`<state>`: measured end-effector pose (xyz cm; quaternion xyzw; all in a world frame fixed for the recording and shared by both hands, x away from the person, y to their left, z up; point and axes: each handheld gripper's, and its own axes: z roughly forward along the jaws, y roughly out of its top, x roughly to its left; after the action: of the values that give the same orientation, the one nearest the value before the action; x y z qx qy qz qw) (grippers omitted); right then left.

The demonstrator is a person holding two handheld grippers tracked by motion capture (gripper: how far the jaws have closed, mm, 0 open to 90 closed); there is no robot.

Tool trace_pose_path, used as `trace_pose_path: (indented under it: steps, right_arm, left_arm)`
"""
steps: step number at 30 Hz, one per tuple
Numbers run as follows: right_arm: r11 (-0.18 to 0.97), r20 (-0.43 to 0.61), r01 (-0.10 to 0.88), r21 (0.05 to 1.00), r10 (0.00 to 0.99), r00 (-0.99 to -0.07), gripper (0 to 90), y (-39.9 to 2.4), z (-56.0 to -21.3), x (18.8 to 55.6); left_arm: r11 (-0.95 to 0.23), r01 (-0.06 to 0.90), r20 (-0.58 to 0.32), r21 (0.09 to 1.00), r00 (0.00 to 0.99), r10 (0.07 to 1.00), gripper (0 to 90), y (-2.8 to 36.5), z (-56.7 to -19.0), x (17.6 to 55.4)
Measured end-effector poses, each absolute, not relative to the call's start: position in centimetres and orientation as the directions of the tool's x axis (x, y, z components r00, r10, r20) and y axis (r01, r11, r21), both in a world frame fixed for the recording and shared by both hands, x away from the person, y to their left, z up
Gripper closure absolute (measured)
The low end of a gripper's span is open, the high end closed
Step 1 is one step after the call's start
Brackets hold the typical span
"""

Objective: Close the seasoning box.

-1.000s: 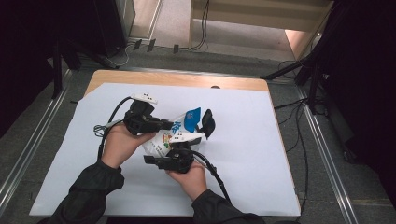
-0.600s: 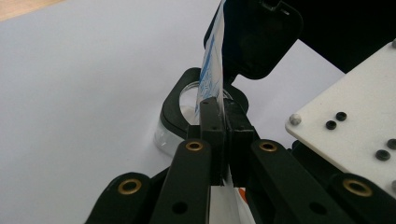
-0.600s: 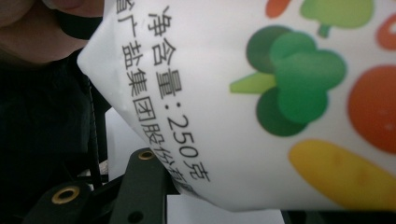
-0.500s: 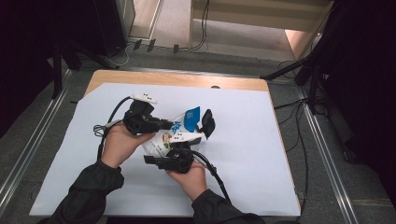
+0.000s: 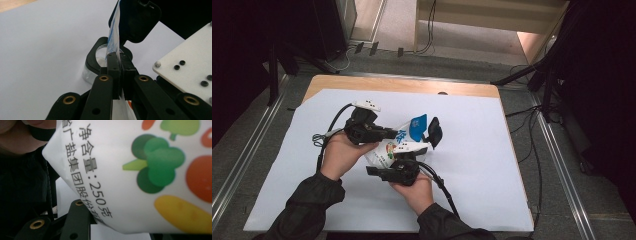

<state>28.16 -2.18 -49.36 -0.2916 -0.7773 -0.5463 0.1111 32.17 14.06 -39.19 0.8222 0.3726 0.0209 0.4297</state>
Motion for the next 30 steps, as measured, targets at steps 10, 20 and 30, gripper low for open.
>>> trace_pose_path:
  steps: [10, 20, 30]
  right_arm:
    - [0.227, 0.496, 0.579, 0.783, 0.332, -0.802, 67.7, -2.16, -49.30, 28.11]
    - [0.216, 0.512, 0.586, 0.781, 0.316, -0.799, 67.5, -2.24, -49.15, 28.20]
    - [0.218, 0.512, 0.584, 0.782, 0.309, -0.801, 66.7, -2.34, -49.06, 28.30]
  left_arm:
    - [-0.351, 0.593, -0.285, 0.724, 0.722, 0.631, 89.7, 13.92, -39.18, 32.14]
    - [-0.343, 0.592, -0.282, 0.729, 0.717, 0.637, 89.6, 13.89, -39.12, 32.18]
    - [-0.339, 0.595, -0.287, 0.728, 0.715, 0.638, 89.8, 13.73, -39.24, 32.42]
